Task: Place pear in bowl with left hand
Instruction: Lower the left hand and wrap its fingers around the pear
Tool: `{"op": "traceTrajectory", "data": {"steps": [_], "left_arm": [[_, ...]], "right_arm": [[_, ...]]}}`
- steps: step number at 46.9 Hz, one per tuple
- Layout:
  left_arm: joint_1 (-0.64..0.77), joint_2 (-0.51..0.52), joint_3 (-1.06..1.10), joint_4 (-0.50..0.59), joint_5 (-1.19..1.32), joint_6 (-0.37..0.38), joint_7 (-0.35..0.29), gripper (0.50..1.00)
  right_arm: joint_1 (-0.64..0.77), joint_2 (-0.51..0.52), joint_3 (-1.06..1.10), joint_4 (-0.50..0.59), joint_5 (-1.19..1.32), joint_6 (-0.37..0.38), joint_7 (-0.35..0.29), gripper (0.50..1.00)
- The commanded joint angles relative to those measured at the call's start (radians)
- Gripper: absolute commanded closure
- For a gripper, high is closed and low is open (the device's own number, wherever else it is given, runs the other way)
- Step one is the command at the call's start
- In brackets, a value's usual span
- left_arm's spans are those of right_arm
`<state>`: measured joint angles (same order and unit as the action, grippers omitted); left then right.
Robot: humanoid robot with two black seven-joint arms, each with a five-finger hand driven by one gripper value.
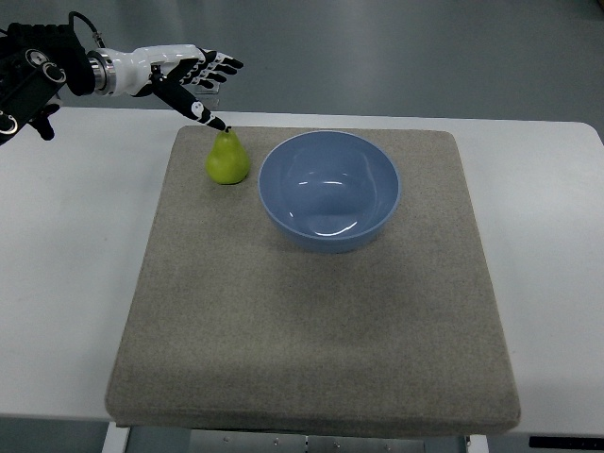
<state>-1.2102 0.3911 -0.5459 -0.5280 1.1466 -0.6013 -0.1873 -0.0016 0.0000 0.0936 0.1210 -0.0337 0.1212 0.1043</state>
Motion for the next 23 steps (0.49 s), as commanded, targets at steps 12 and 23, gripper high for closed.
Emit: {"op": "traceTrajectory", "data": {"steps": [12, 23], "left_arm": [[-0.052, -0.001, 0.052, -0.004, 0.128, 0.002, 0.0, 0.504], [-0.066, -0.038, 0.106, -0.006, 0.297, 0.038, 0.0, 0.506]], "right_arm": [[0.0, 0.0, 0.0, -0.001, 0.0, 0.0, 0.0, 0.574], [0.0, 0.0, 0.0, 0.0, 0.0, 0.0, 0.0, 0.574]]}}
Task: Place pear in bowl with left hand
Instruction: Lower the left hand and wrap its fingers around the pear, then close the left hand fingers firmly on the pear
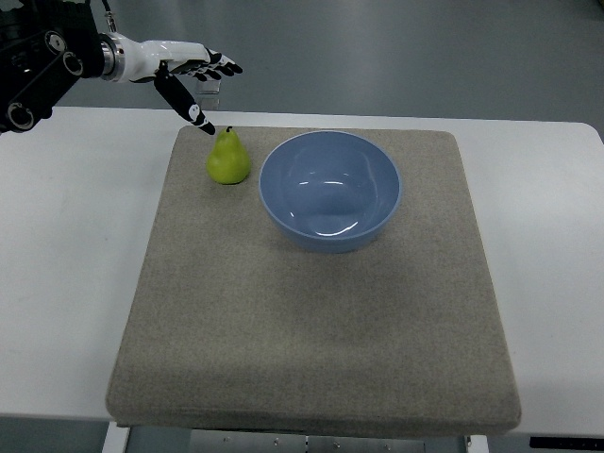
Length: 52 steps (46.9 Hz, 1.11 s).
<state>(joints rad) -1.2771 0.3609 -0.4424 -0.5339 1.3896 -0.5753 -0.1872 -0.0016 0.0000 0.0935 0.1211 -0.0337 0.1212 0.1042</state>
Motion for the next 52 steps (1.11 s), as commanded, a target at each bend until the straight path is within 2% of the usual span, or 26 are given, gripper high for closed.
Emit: {"op": "traceTrajectory", "data": {"steps": [1, 10, 21, 32, 52], "left_arm": [[-0.001, -0.01, 0.002, 0.0, 0.074, 0.015, 0.002, 0.504], [0.002, -0.057, 0.027, 0.0, 0.186, 0.017, 0.0, 0.504], [0.048, -0.088, 0.048, 0.002, 0.21, 0.023, 0.002, 0.506], [0.082, -0.092, 0.057, 0.003, 0.21, 0.124, 0.002, 0.504], [0.097, -0.091, 0.057, 0.005, 0.21, 0.126, 0.002, 0.504]], "right_arm": [[0.0, 0.0, 0.0, 0.0, 0.0, 0.0, 0.0, 0.574], [0.0, 0.0, 0.0, 0.0, 0.0, 0.0, 0.0, 0.574], [0.0, 0.0, 0.0, 0.0, 0.0, 0.0, 0.0, 0.574], [0.0, 0.0, 0.0, 0.0, 0.0, 0.0, 0.0, 0.574], [0.0, 0.0, 0.0, 0.0, 0.0, 0.0, 0.0, 0.574]]}}
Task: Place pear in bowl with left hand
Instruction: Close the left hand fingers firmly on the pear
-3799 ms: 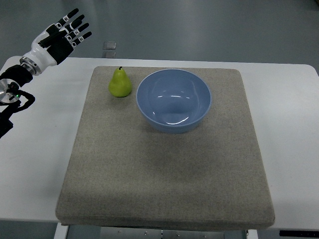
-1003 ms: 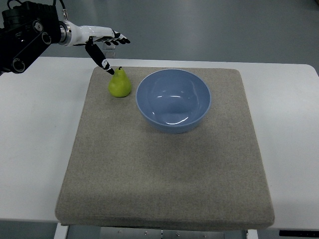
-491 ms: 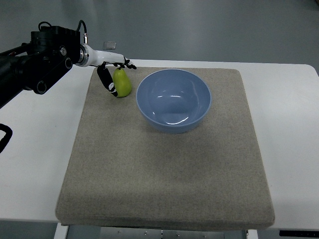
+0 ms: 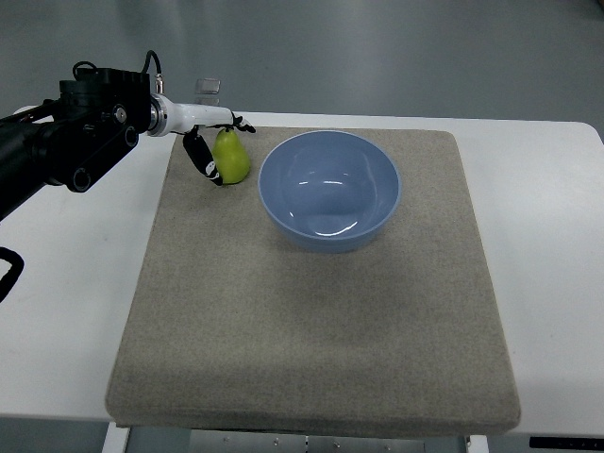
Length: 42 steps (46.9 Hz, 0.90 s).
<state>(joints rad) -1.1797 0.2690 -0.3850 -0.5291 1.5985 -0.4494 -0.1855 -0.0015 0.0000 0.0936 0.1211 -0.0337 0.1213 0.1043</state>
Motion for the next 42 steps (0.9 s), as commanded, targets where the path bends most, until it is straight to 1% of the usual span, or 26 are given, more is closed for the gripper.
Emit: {"op": "traceTrajectory", "data": {"steps": [1, 42], "left_arm": [[0.0, 0.001, 0.0, 0.0, 0.001, 0.0, 0.0, 0.504], [0.006, 0.003, 0.017, -0.018, 0.0, -0.009, 0.0, 0.506]], "right_arm": [[0.0, 0.0, 0.0, 0.0, 0.0, 0.0, 0.0, 0.574], [0.0, 0.0, 0.0, 0.0, 0.0, 0.0, 0.0, 0.574]]}}
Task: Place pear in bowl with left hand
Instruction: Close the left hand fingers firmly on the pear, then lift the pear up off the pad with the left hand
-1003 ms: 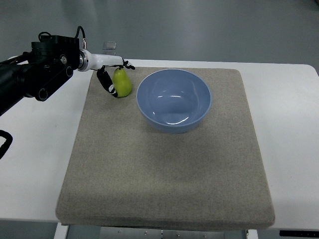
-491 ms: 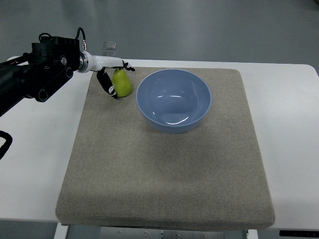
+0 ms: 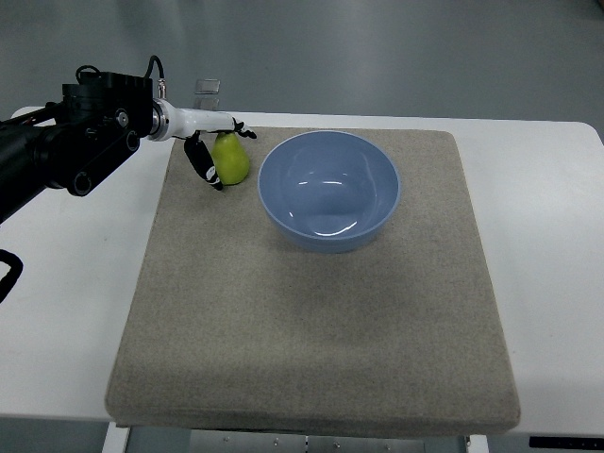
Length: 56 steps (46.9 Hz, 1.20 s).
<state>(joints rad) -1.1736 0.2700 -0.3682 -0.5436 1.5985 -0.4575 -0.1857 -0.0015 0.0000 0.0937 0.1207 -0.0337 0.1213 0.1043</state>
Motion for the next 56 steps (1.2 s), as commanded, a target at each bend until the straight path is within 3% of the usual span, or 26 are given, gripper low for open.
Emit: {"op": "traceTrajectory", "data": {"steps": [1, 10, 32, 35, 41, 47, 56], "left_arm": [[0.002, 0.001, 0.0, -0.007, 0.0, 0.0, 0.0, 0.506], [0.002, 0.003, -0.001, -0.013, 0.0, 0.0, -0.001, 0.534], [0.014, 0.011, 0.0, -0.013, 0.001, 0.005, -0.001, 0.756], [0.012, 0.012, 0.0, -0.013, 0.001, 0.007, -0.001, 0.763], [0.011, 0.014, 0.0, -0.013, 0.001, 0.014, -0.001, 0.855], [0.006, 0.015, 0.0, -0.013, 0.0, 0.04, -0.001, 1.0], [0.009, 0.017, -0.001, -0.015, -0.012, 0.126, -0.001, 1.0]], "right_arm": [[0.0, 0.0, 0.0, 0.0, 0.0, 0.0, 0.0, 0.574], [0.0, 0.0, 0.0, 0.0, 0.0, 0.0, 0.0, 0.574], [0.0, 0.0, 0.0, 0.0, 0.0, 0.0, 0.0, 0.574], [0.0, 0.0, 0.0, -0.001, 0.0, 0.0, 0.0, 0.574], [0.0, 0.0, 0.0, 0.0, 0.0, 0.0, 0.0, 0.574], [0.0, 0.0, 0.0, -0.001, 0.0, 0.0, 0.0, 0.574], [0.0, 0.0, 0.0, 0.0, 0.0, 0.0, 0.0, 0.574]]}}
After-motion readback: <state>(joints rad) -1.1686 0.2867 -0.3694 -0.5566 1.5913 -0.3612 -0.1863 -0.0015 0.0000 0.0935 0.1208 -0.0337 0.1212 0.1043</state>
